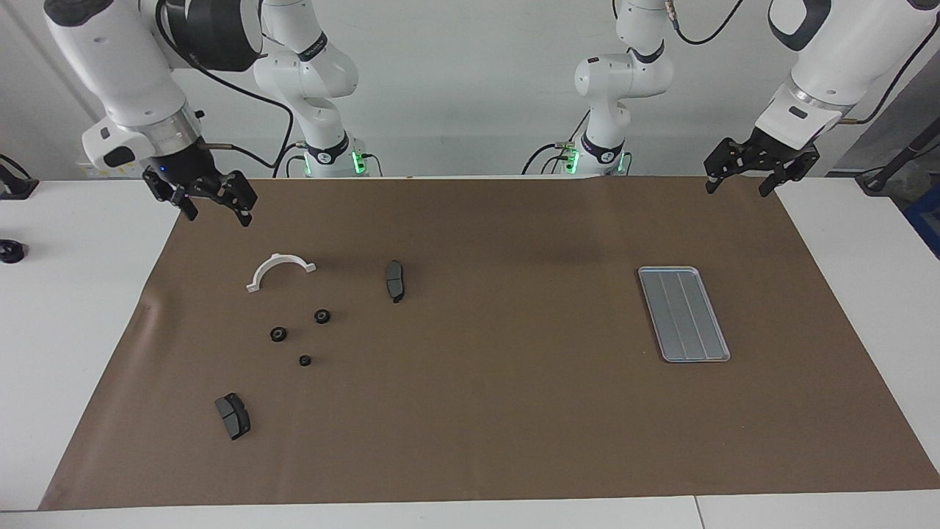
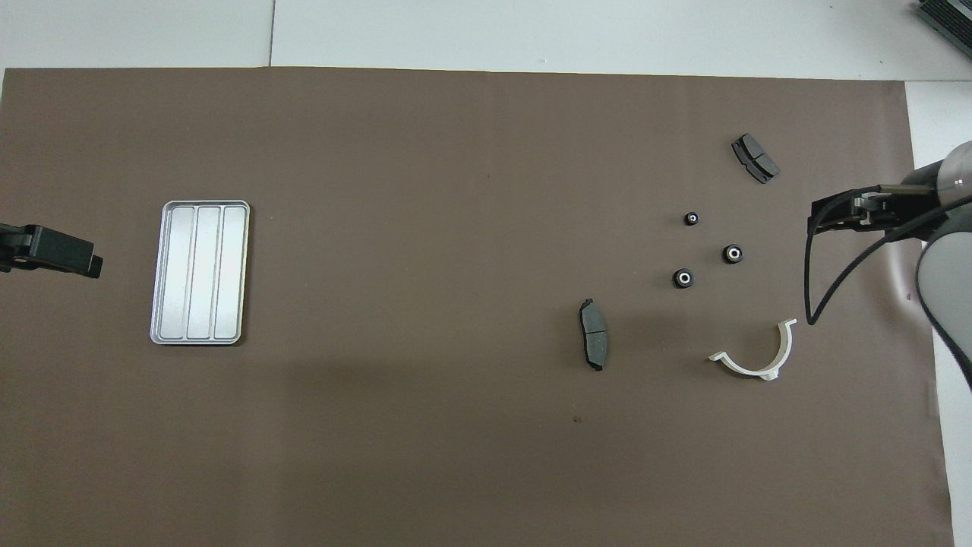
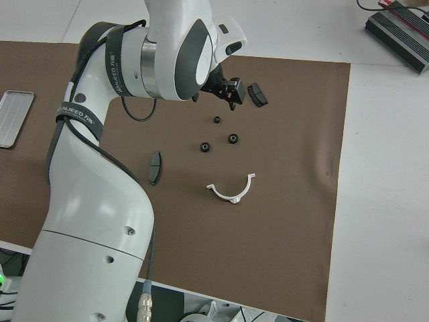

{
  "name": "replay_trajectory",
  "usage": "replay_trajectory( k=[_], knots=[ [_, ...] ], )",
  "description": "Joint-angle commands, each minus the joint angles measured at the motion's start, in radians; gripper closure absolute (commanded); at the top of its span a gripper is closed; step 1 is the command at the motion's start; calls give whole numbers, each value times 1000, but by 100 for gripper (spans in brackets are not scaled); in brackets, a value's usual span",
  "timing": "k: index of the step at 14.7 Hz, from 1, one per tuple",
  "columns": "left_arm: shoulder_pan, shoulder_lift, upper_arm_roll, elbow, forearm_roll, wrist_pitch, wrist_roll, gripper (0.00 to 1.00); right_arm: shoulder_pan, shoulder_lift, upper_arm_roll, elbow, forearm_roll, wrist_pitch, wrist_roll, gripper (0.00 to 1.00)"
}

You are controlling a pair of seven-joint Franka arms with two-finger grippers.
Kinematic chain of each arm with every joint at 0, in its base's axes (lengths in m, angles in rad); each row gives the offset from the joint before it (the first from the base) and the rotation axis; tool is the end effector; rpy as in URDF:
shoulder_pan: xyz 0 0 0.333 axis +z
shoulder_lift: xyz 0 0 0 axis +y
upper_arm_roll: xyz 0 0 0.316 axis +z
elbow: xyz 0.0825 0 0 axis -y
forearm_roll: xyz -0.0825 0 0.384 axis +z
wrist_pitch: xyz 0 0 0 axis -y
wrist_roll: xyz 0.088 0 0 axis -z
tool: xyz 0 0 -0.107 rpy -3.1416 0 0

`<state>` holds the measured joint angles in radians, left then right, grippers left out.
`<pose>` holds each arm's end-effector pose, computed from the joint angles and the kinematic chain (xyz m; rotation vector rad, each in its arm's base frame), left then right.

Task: Pick bearing gear from pile to tray
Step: 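Move the right gripper toward the small black bearings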

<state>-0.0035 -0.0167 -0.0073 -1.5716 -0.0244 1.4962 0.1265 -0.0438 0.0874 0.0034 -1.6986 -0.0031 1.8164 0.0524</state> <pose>0.5414 -0.0086 0.6270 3.1053 -0.2152 -0.0890 0.5932 -0.0243 0.5349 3.1354 -0.1445 0.0477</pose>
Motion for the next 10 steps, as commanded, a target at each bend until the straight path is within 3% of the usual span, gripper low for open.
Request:
replay_trajectory(
  k=[1,5,10],
  knots=[
    [13,-19,-7,-19,3,-4,7,0,-4,92,6,-18,17,114,-93,0],
    [13,-19,-7,-19,3,-4,7,0,8,124,10,-209,23,409,-147,0],
    [13,-19,-7,-19,3,-4,7,0,91,258,10,-227,25,601,-146,0]
  ],
)
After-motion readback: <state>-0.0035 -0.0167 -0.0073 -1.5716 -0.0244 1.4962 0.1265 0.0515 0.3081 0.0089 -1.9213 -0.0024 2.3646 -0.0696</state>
